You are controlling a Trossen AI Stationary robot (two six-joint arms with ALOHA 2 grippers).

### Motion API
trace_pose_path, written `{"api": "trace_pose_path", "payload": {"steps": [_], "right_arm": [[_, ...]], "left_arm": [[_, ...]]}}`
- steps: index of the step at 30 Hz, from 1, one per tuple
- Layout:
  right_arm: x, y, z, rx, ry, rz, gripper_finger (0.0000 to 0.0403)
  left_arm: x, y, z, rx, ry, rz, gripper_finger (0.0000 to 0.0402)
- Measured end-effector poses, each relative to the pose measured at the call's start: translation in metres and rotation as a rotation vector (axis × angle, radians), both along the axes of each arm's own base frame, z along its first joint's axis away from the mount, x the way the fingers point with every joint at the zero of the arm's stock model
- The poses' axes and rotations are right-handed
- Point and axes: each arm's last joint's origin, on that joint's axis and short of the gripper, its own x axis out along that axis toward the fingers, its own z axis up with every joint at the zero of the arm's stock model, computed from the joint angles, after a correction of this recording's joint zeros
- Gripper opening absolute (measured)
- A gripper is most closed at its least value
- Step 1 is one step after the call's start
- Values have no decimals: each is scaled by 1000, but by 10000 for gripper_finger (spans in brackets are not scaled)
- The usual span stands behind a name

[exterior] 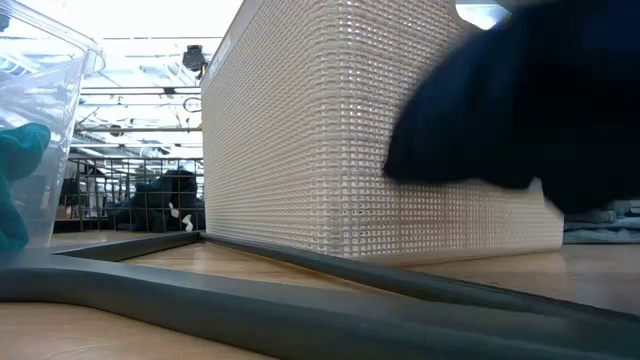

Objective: Pick & Place Cloths
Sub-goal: Put the blue briefs into the wire basket

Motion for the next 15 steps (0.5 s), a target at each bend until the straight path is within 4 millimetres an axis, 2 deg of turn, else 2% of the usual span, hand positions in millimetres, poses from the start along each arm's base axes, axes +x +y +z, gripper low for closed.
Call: {"api": "trace_pose_path", "payload": {"steps": [9, 15], "right_arm": [[-21, -10, 73, 138, -294, 70, 15], [-28, -26, 116, 163, -553, 59, 15]], "left_arm": [[1, -1, 3, -21, -23, -21, 232], [6, -7, 12, -15, -93, -44, 232]]}}
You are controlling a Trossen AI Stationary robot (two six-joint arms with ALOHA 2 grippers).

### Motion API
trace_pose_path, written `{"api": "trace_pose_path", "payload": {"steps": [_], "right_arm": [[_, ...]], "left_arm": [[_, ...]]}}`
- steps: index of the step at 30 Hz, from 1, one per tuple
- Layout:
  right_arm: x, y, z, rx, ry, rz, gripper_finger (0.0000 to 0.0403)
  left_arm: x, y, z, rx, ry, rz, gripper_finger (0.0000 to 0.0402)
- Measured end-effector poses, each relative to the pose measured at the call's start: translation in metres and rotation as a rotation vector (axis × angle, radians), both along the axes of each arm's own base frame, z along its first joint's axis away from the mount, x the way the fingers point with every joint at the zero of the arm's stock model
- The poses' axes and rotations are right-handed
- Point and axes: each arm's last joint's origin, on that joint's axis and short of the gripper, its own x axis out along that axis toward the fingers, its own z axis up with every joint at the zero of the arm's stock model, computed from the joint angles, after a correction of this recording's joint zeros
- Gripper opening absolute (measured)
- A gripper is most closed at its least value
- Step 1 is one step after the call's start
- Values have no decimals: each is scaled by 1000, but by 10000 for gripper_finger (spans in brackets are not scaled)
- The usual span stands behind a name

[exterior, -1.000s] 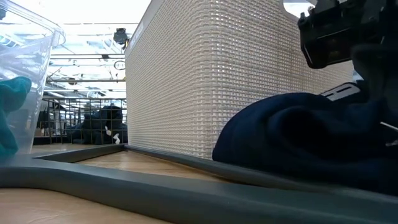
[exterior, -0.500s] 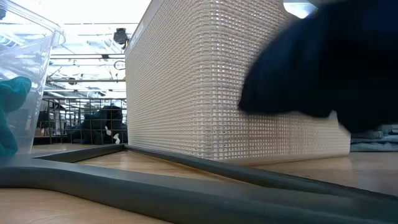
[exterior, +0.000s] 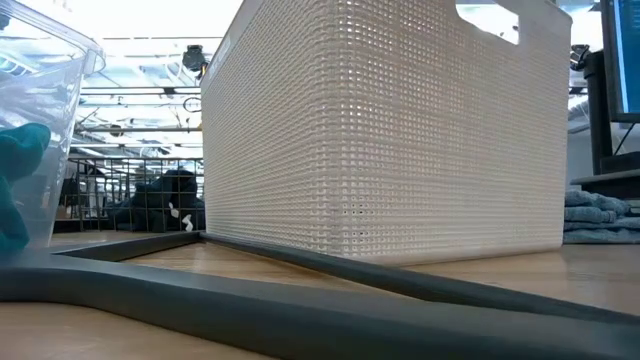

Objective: Pick & Place Cloths
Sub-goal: Put the blue briefs into the wire basket

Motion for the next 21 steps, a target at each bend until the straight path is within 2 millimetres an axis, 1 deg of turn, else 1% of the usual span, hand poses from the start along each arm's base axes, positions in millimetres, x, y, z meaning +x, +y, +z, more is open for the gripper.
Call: {"api": "trace_pose_path", "payload": {"steps": [5, 9, 13, 16, 21], "right_arm": [[0, -24, 31, -41, -210, -32, 15], [1, -52, 48, -110, -317, -43, 15], [5, -83, 58, -232, -388, -72, 15], [9, -105, 62, -332, -429, -94, 15], [17, -138, 62, -501, -438, -125, 15]], "left_arm": [[12, -3, 7, -5, -73, 29, 232], [24, 0, 11, -40, -117, 56, 232], [39, 8, 12, -100, -148, 76, 232], [46, 16, 15, -164, -179, 89, 232], [55, 31, 20, -202, -229, 107, 232]]}}
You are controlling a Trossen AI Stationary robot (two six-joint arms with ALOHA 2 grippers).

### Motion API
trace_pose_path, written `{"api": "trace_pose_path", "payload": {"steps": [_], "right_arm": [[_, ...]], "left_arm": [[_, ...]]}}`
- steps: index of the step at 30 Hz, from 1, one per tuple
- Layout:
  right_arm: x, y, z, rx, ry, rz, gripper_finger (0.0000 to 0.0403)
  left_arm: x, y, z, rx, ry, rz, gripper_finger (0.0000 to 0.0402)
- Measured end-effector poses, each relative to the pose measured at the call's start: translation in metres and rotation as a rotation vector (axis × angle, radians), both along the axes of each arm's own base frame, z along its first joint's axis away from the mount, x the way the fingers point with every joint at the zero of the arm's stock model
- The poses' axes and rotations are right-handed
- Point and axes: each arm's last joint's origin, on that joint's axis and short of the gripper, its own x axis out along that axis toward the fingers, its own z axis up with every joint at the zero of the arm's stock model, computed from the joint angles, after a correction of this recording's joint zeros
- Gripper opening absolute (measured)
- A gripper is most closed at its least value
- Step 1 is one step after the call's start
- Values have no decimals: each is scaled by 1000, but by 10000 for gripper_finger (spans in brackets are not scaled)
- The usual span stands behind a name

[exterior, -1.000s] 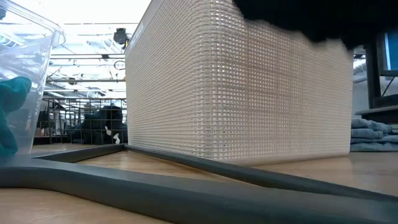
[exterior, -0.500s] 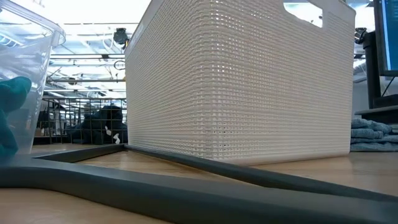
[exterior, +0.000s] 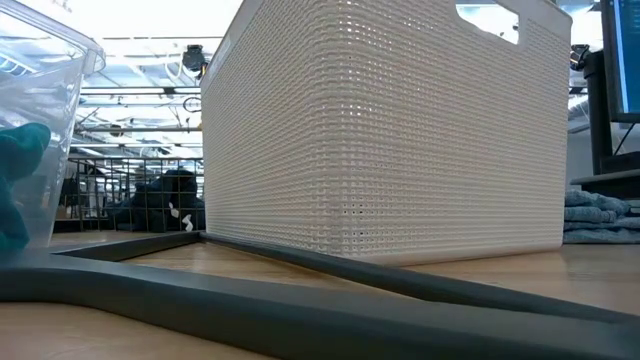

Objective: Pick & Place Cloths
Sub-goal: Put the blue briefs into the wire basket

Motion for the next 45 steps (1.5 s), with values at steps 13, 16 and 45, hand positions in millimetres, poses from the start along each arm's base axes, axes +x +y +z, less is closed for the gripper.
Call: {"api": "trace_pose_path", "payload": {"steps": [13, 16, 45], "right_arm": [[25, -36, -6, -419, 44, -57, 15], [34, -38, 1, -480, 65, -54, 15], [109, -45, 20, -579, 330, -6, 15]], "left_arm": [[16, 37, 5, -77, -68, 100, 232], [19, 43, 4, -78, -68, 94, 232], [77, 66, -29, -37, 47, -170, 282]]}}
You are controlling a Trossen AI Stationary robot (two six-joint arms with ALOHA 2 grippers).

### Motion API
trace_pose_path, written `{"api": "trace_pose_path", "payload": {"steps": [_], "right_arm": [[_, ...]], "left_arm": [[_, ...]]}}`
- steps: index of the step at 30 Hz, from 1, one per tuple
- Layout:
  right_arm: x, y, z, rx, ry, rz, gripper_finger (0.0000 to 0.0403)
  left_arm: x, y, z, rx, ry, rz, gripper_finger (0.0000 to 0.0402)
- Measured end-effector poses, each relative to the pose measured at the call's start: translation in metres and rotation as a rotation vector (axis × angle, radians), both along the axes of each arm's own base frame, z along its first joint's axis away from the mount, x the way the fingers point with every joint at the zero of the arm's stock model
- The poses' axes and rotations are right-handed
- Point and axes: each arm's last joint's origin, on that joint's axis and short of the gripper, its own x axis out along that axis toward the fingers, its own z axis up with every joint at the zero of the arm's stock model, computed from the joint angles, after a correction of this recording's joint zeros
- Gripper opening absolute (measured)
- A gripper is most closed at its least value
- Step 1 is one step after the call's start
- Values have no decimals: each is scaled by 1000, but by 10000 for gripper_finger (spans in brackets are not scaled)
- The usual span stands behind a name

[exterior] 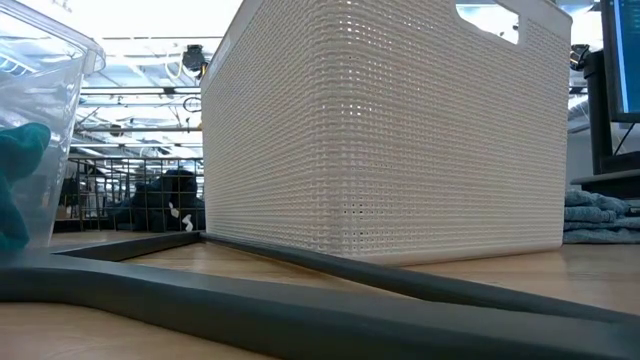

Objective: Pick & Place Cloths
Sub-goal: Put the blue briefs into the wire basket

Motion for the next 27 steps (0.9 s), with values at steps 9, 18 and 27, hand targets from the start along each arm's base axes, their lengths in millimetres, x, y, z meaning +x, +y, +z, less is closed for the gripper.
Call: {"api": "trace_pose_path", "payload": {"steps": [9, 18, 27], "right_arm": [[-1, -19, -1, 54, 13, -81, 15], [-1, -8, -1, 100, 13, -40, 15], [-1, -5, -1, 195, 15, -7, 14]], "left_arm": [[1, -3, -1, -31, 2, -63, 279], [0, 0, -11, 8, 106, 30, 282], [0, 1, -12, 53, 116, 68, 282]]}}
